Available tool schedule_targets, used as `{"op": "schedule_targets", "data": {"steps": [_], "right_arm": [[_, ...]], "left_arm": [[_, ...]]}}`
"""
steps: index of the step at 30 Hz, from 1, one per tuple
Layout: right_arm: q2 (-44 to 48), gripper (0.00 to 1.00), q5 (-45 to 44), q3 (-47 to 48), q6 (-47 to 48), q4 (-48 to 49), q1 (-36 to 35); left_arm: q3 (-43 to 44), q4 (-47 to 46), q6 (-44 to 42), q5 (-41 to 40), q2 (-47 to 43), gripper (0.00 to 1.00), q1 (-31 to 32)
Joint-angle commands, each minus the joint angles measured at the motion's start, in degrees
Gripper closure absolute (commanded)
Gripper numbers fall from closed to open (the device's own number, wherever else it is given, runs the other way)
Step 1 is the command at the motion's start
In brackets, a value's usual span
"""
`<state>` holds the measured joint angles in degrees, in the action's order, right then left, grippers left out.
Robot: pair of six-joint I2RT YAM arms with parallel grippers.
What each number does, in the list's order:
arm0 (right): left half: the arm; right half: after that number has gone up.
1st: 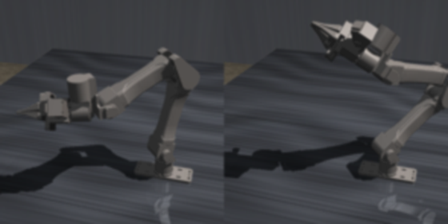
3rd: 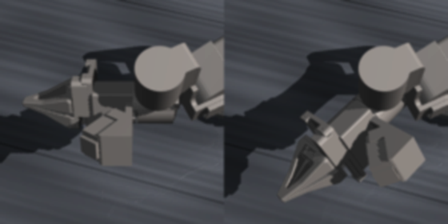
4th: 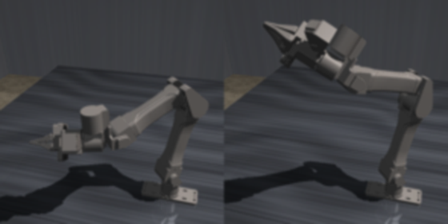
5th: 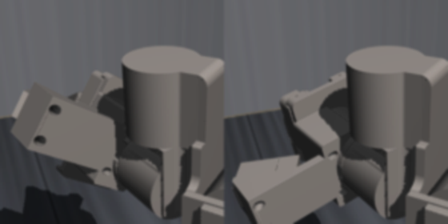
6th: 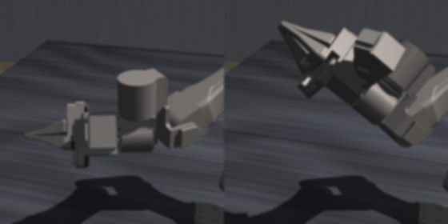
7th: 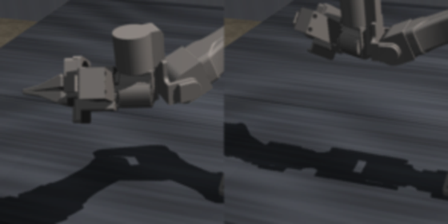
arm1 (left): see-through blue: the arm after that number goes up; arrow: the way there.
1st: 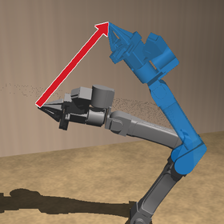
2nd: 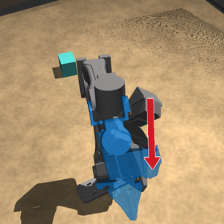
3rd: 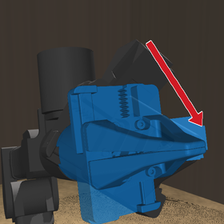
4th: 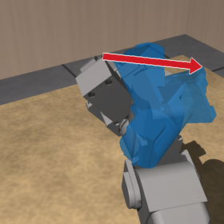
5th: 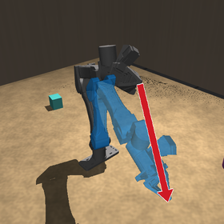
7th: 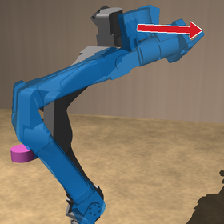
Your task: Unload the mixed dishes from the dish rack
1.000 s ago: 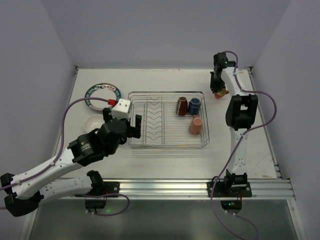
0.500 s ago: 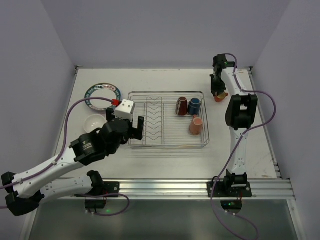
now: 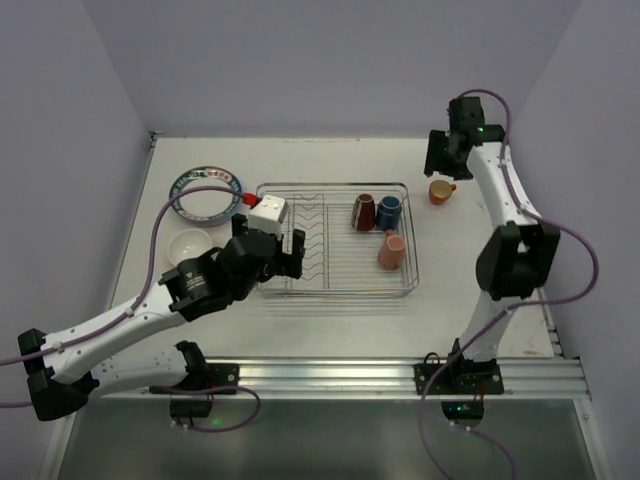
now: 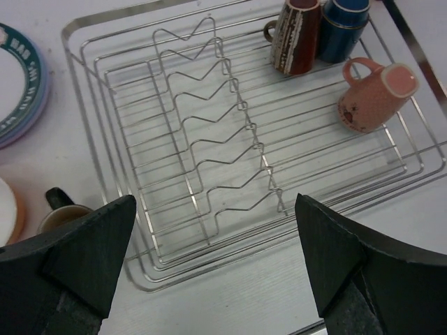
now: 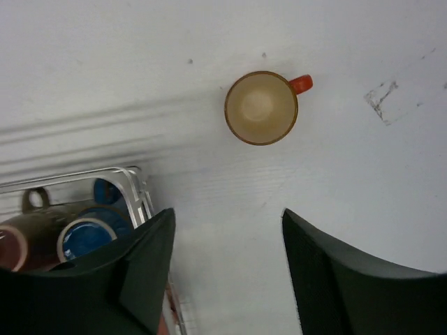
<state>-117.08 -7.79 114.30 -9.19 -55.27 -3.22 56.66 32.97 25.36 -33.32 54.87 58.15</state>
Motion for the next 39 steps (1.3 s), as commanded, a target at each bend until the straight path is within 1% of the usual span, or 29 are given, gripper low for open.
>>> {"op": "schedule_targets", "data": {"steps": [1, 2, 3, 4, 5, 7, 8, 9, 10, 11, 12, 13, 14, 16, 17, 18, 20, 23, 26, 27, 30, 33, 37, 39], "right_arm": [[23.41, 0.31, 0.15, -17.9, -9.83, 11.88, -1.51], [36.61, 0.05, 0.84, -33.46, -11.71, 24.03, -1.96], [43.1, 0.01, 4.33, -40.58, -13.64, 29.72, -2.14], [48.9, 0.01, 5.76, -47.09, -18.27, 34.48, -2.14], [58.1, 0.01, 6.9, -56.29, -20.06, 39.74, -2.22], [64.05, 0.01, 8.75, -61.11, -21.39, 39.89, -2.23], [65.99, 0.01, 8.93, -63.3, -21.22, 37.19, -2.23], [69.06, 0.01, 9.63, -64.02, -20.44, 35.77, -2.23], [70.31, 0.01, 9.99, -64.64, -19.21, 34.27, -2.14], [71.71, 0.01, 10.08, -65.95, -18.94, 31.48, -2.14], [74.6, 0.01, 8.77, -66.66, -18.67, 30.75, -2.22], [76.19, 0.01, 7.89, -67.36, -19.89, 29.44, -2.23], [77.77, 0.01, 3.44, -69.37, -20.51, 28.38, -2.14], [82.68, 0.01, 2.43, -71.14, -22.0, 28.11, -2.14], [84.1, 0.01, 3.74, -71.93, -22.01, 28.28, -2.14], [85.34, 0.01, 3.92, -72.2, -21.84, 28.28, -2.14], [87.71, 0.01, 4.19, -71.94, -21.31, 27.93, -2.14], [89.21, 0.01, 5.67, -70.1, -20.78, 25.48, -2.14], [91.67, 0.01, 8.13, -68.07, -19.55, 21.78, -2.05], [92.55, 0.01, 11.62, -68.07, -18.85, 21.78, -2.14], [96.06, 0.01, 15.6, -67.72, -16.75, 20.99, -2.14], [98.0, 0.01, 15.96, -66.32, -15.6, 18.97, -2.14], [98.88, 0.01, 19.21, -65.79, -15.51, 18.88, -2.14], [98.36, 0.01, 21.23, -65.87, -15.59, 18.88, -2.14]], "left_arm": [[3.8, -6.93, 6.79, 5.0, 4.53, 0.0, -0.14], [4.24, -8.52, 7.41, 6.67, 7.5, 0.0, -0.14], [5.64, -9.76, 8.03, 8.43, 9.18, 0.0, -0.14], [6.61, -12.29, 8.47, 12.62, 10.85, 0.0, -0.14], [7.75, -13.45, 7.95, 15.1, 14.61, 0.0, -0.14], [13.01, -13.64, 7.77, 18.37, 19.37, 0.0, -0.05], [15.38, -13.03, 7.33, 18.73, 24.53, 0.0, -0.05], [17.93, -12.15, 6.81, 18.99, 27.45, 0.0, -0.05], [23.35, -9.7, 6.11, 18.82, 30.18, 0.0, 0.03], [26.01, -8.38, 4.79, 18.82, 35.77, 0.0, 0.03], [28.39, -7.49, 3.82, 19.17, 38.53, 0.0, 0.03], [32.85, -6.44, 2.6, 21.35, 40.99, 0.0, 0.03], [34.81, -6.25, -0.37, 22.67, 45.72, 0.0, 0.03], [38.76, -4.25, -3.2, 25.83, 50.22, 0.0, 0.12], [43.22, -2.84, -5.13, 26.11, 54.33, 0.0, 0.12], [45.27, -0.3, -5.76, 26.11, 56.2, 0.0, 0.12], [50.01, 1.65, -8.22, 26.38, 60.17, 0.0, 0.21], [52.4, 3.68, -10.51, 27.25, 63.16, 0.0, 0.12], [52.06, 2.19, -13.23, 30.59, 64.83, 0.0, 0.21], [52.06, 1.92, -13.58, 30.07, 65.36, 0.0, 0.21], [52.32, 0.79, -16.04, 31.29, 67.03, 0.01, 0.12], [53.11, -0.27, -18.59, 30.51, 68.44, 0.02, 0.12], [54.42, -0.8, -21.93, 30.6, 70.63, 0.02, -0.14], [54.96, -0.72, -22.29, 30.25, 71.07, 0.02, -0.49]]}}
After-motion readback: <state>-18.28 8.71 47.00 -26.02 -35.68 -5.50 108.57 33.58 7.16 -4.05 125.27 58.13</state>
